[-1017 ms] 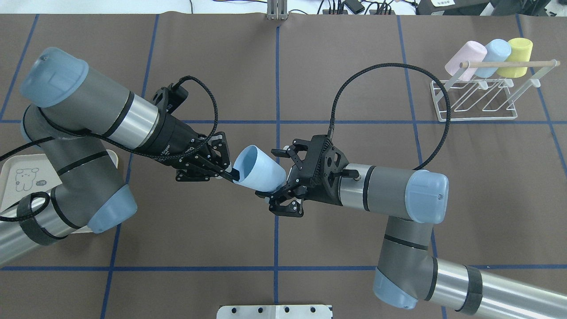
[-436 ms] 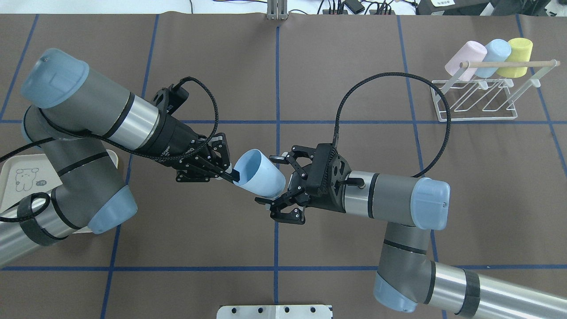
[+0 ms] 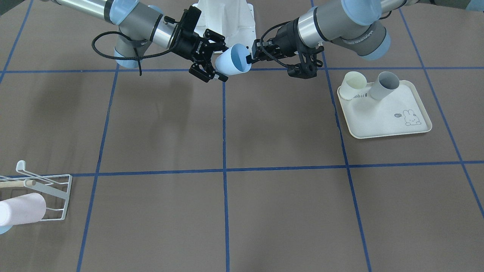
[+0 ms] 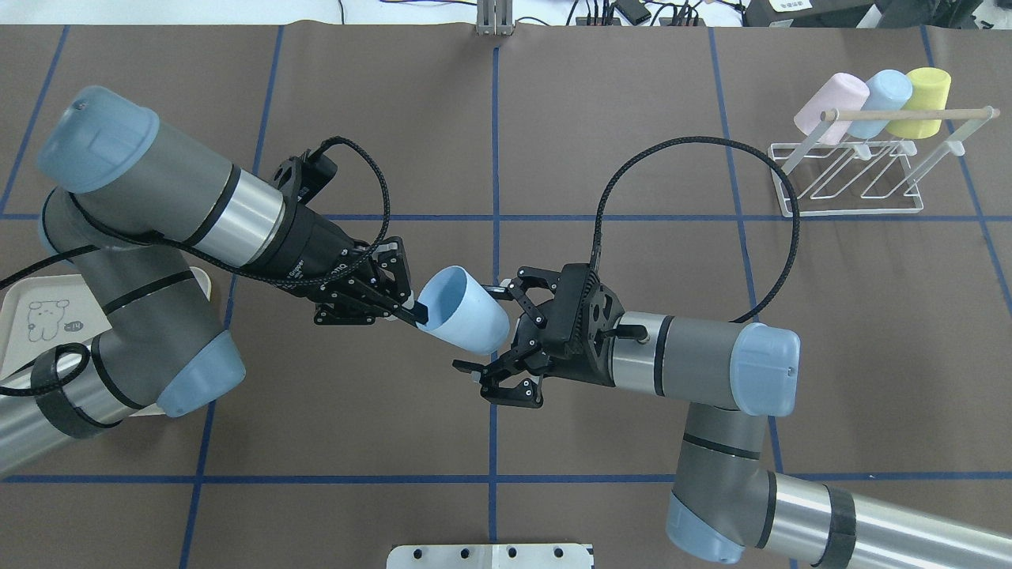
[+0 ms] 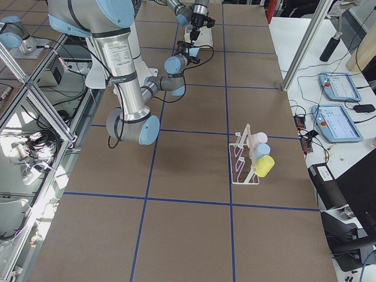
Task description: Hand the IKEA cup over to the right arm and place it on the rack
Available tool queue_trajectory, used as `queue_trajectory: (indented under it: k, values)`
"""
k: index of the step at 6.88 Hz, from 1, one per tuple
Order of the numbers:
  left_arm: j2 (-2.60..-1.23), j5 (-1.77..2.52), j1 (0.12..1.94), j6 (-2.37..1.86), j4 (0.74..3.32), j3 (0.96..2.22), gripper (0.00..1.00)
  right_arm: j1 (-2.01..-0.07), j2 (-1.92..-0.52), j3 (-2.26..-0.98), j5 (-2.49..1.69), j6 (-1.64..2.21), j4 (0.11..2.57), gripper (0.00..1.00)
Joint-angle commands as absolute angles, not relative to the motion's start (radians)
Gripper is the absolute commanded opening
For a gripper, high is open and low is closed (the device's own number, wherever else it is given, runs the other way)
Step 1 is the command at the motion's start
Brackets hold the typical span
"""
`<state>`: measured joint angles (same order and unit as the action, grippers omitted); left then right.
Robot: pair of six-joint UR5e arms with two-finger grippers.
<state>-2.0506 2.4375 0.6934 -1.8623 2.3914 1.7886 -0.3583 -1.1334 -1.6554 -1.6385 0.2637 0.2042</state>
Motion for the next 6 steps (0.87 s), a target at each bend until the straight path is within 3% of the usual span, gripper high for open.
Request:
queue_trajectory:
  k: [1, 3, 4, 5, 6]
  values:
    - [-2.049, 2.437, 0.693, -1.861, 2.391, 1.789, 0.00, -0.357, -1.134, -1.658, -1.638, 0.267, 0.204, 0.84]
    - [-2.049, 2.437, 0.693, -1.858, 2.391, 1.789, 0.00, -0.359, -1.135, -1.663, -1.638, 0.267, 0.206, 0.66]
    - [-2.049, 2.437, 0.693, -1.856, 2.391, 1.789, 0.15, -0.359, -1.135, -1.663, -1.638, 0.267, 0.204, 0.64]
    - [-2.049, 2.437, 0.693, -1.853, 2.391, 1.790, 0.63, -0.359, -1.135, -1.663, -1.637, 0.267, 0.206, 0.61]
    - [-2.049, 2.437, 0.695, -1.853, 2.388, 1.796, 1.00, -0.359, -1.135, -1.663, -1.637, 0.267, 0.206, 0.60]
